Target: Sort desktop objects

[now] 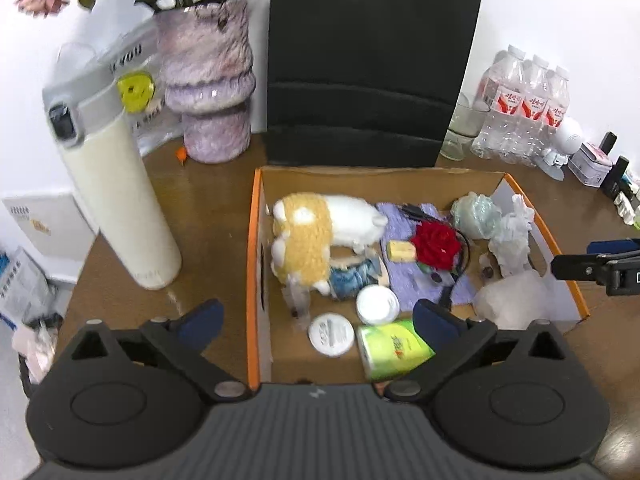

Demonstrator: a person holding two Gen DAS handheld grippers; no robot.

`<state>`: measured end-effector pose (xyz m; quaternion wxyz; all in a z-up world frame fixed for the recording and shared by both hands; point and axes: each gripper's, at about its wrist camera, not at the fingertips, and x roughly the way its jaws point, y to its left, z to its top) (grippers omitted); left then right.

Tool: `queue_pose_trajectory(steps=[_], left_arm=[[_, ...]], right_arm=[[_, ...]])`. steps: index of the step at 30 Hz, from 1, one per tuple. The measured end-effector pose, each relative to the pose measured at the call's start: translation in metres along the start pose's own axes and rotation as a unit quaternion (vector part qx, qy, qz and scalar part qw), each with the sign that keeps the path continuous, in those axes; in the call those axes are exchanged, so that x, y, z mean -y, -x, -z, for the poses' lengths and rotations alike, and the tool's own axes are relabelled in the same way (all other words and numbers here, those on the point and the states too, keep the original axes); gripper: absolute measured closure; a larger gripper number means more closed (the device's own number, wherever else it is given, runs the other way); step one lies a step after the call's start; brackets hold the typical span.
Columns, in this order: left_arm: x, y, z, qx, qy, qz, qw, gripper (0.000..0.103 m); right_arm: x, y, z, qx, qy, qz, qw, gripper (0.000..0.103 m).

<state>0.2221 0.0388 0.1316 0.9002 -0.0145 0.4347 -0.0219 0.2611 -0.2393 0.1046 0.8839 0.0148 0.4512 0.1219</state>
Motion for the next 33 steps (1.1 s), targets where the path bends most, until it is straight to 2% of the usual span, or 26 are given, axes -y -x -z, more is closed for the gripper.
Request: queue_pose_trajectory(steps=[3,5,9,11,13,17,24,26,29,33], left_arm=[[0.004,0.005,0.006,0.005,0.018,-0.007,0.9998,0.0],[0.007,0.014,0.013,0.039,0.026,-0.006,0.9989,0.0],[0.01,0.034,0.038,0.147,0.022,-0.014,0.9887,0.0],[0.012,0.038,0.046,0.173,0.012,-0.015,0.9847,0.0],[0.013,0.036,0.057,0.192,0.019,-0.02,0.981,0.0],[0.015,0.029,0.07,0.19,0.027,-0.028,0.9809,0.0],[0.016,0.042,0.1,0.204,0.023,-0.039,0.978,0.0],[0.015,0.041,0.122,0.187,0.027,-0.031,0.9816,0.0],[0.016,0.039,0.161,0.13,0.024,-0.019,0.991,0.0],[0.018,0.055,0.205,0.115,0.037,-0.012,0.9926,0.0]], right_arm=[[0.006,0.007,0.006,0.008,-0.014,0.012,1.0,0.021],[0.002,0.015,0.012,0.034,-0.011,0.001,0.999,0.02],[-0.009,0.042,0.034,0.143,0.001,-0.007,0.99,0.015],[-0.016,0.049,0.048,0.19,0.009,-0.004,0.982,0.015],[-0.025,0.049,0.063,0.217,0.023,-0.004,0.976,0.015],[-0.039,0.04,0.085,0.236,0.03,-0.002,0.971,0.015],[-0.047,0.04,0.106,0.223,0.02,0.0,0.975,0.015],[-0.045,0.041,0.124,0.21,0.01,-0.006,0.978,0.014],[-0.044,0.042,0.165,0.194,0.009,-0.01,0.981,0.013],[-0.048,0.04,0.217,0.154,-0.008,0.002,0.988,0.013]])
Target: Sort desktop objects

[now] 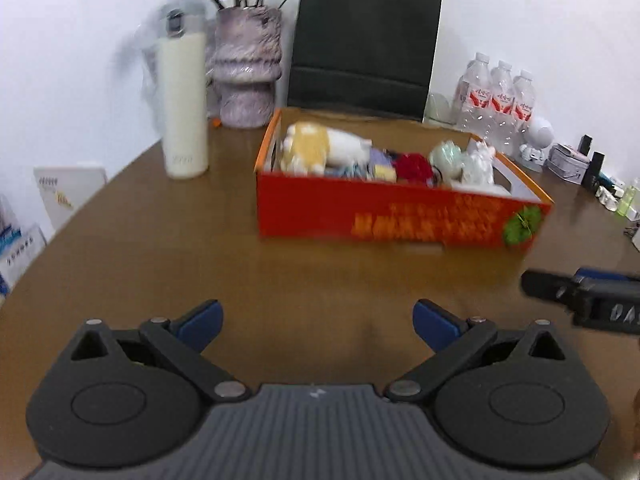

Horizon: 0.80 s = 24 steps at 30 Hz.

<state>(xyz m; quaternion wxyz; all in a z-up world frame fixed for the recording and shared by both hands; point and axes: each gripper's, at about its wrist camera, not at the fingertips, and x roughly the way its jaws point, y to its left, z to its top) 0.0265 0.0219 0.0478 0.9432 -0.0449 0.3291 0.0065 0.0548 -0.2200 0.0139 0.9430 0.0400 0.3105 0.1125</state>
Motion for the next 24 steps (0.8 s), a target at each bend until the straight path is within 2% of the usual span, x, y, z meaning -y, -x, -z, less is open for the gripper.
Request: queue_pose_trajectory(steps=[3,6,11,16,18,21,24], left_arm=[[0.004,0.018,0.024,-0.003,-0.011,0.001,0.9999,0.0],[0.011,0.026,0.038,-0.008,-0.038,-0.027,0.9989,0.0],[0.009,0.036,0.054,-0.017,-0.046,-0.014,0.9987,0.0],[0.007,0.022,0.052,-0.034,-0.043,-0.017,0.9983,0.0],[0.006,0.017,0.053,-0.03,-0.048,-0.006,0.9984,0.0],[0.007,0.006,0.054,-0.025,-0.063,-0.013,0.9976,0.0],[0.006,0.002,0.052,-0.024,-0.056,-0.005,0.9981,0.0]], right_arm=[[-0.001,0.015,0.029,-0.009,-0.019,-0.013,1.0,0.013],[-0.004,0.026,0.048,-0.013,-0.023,-0.024,0.999,0.012],[-0.013,0.045,0.067,-0.013,0.013,0.015,1.0,0.009],[-0.024,0.041,0.074,-0.024,0.033,0.016,0.999,0.008],[-0.028,0.035,0.075,-0.029,0.042,0.019,0.999,0.007],[-0.031,0.024,0.076,-0.039,0.042,0.028,0.998,0.006],[-0.033,0.018,0.074,-0.038,0.048,0.031,0.998,0.003]])
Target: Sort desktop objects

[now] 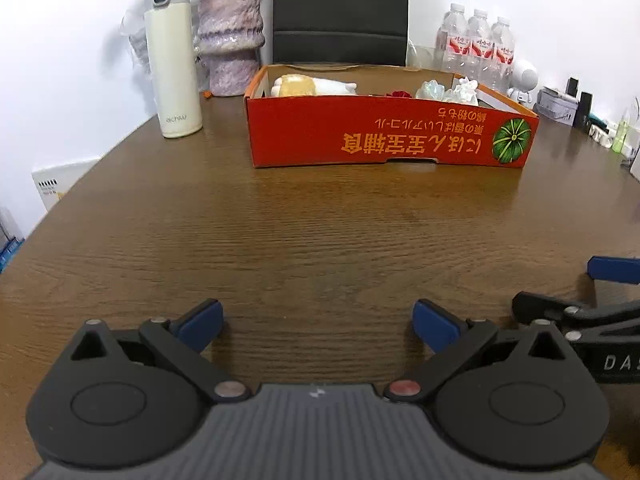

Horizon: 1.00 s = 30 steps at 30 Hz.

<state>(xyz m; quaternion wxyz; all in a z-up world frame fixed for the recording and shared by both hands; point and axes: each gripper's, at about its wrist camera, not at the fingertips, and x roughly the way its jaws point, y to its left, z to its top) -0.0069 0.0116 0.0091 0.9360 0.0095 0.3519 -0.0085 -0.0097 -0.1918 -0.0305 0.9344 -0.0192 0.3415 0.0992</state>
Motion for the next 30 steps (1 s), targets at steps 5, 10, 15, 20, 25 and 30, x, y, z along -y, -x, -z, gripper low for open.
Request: queue_pose_trajectory(steps=[5,10,15,20,25,30], left_arm=[[0.001,-0.004,-0.001,0.008,0.003,-0.008,0.9999,0.0],[0.0,-0.004,-0.002,0.008,0.008,-0.008,0.9999,0.0],[0.0,-0.004,-0.002,0.007,0.009,-0.008,0.9999,0.0],[-0.001,-0.005,-0.002,0.007,0.008,-0.008,0.9999,0.0],[-0.001,-0.005,-0.003,0.007,0.008,-0.008,0.9999,0.0],[-0.001,-0.005,-0.003,0.007,0.008,-0.008,0.9999,0.0]], right_arm=[[-0.003,-0.008,-0.005,-0.002,0.005,0.007,1.0,0.0],[0.0,-0.011,-0.007,-0.001,-0.001,0.015,1.0,0.0],[-0.001,-0.012,-0.007,-0.002,0.0,0.014,1.0,0.0],[-0.001,-0.013,-0.007,-0.002,0.0,0.015,1.0,0.0],[-0.001,-0.013,-0.007,-0.002,0.0,0.015,1.0,0.0],[-0.001,-0.014,-0.008,-0.002,-0.001,0.017,1.0,0.0]])
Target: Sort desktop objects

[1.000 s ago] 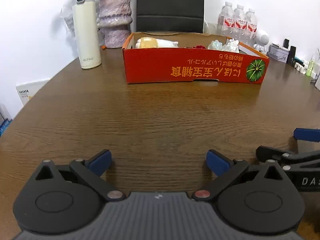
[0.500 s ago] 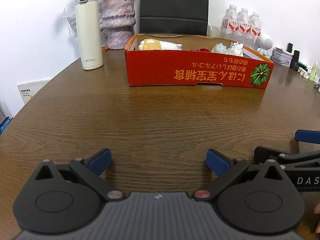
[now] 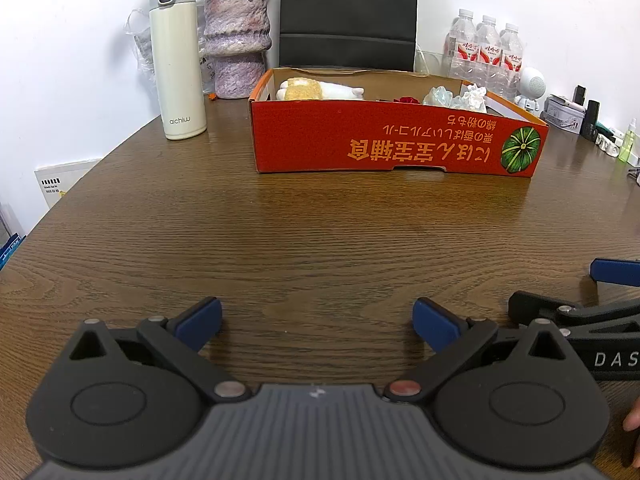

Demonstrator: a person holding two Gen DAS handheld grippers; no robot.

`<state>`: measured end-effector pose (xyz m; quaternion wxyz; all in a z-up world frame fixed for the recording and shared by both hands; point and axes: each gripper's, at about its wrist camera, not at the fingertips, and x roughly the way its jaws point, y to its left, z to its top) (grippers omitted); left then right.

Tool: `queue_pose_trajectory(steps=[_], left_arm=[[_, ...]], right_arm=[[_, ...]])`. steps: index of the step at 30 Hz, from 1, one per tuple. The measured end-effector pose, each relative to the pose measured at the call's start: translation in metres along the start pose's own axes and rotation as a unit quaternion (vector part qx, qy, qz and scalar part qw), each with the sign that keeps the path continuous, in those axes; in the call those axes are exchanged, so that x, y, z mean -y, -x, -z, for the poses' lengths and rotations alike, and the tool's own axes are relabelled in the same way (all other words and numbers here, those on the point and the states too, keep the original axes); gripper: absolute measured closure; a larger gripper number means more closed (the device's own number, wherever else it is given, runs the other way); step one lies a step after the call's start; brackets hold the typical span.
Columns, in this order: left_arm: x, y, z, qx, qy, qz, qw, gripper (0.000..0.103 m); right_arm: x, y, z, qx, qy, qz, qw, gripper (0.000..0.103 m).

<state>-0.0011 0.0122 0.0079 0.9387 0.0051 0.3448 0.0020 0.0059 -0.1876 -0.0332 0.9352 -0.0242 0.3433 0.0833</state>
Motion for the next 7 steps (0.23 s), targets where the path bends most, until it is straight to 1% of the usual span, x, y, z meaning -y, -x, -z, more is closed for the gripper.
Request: queue_pose_trajectory(steps=[7], left_arm=[[0.0001,0.0001,0.0002,0.0,0.0,0.0,1.0,0.0]], right_arm=[[0.0017,-0.0006,-0.0004,0.0,-0.001,0.0,1.0,0.0]])
